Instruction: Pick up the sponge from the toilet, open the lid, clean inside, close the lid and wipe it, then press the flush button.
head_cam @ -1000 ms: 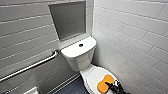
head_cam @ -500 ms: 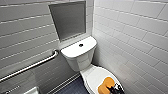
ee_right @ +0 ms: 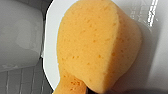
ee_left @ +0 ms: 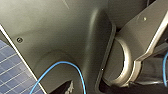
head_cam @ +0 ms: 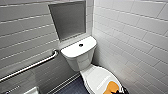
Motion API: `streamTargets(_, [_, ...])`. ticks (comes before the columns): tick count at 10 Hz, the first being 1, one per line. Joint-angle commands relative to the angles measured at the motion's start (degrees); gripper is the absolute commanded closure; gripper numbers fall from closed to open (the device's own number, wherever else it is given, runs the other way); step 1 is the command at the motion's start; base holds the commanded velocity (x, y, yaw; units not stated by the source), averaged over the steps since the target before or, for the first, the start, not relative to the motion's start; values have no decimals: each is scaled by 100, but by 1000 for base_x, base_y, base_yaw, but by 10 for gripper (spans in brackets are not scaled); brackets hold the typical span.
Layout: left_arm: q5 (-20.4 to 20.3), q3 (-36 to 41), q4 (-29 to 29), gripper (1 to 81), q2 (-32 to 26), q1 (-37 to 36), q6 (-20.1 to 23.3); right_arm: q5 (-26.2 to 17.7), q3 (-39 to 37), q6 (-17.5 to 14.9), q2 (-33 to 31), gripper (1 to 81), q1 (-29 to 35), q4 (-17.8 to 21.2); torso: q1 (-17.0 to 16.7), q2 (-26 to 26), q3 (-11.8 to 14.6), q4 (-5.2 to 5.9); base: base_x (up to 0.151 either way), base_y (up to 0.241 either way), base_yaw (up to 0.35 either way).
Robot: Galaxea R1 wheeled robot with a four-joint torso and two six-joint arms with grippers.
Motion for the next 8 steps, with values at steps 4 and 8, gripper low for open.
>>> streamTargets(4, [481, 2768, 18, 10, -1627, -522, 32, 208, 2446, -18, -2794, 811, -949, -99, 0, 0, -2, 0, 0, 0, 0])
streamTargets(8, [753, 4229, -53, 10, -2674, -1444, 15, 874, 1778, -27, -2636, 811, -2750, -415, 0, 0, -2, 0, 0, 0, 0])
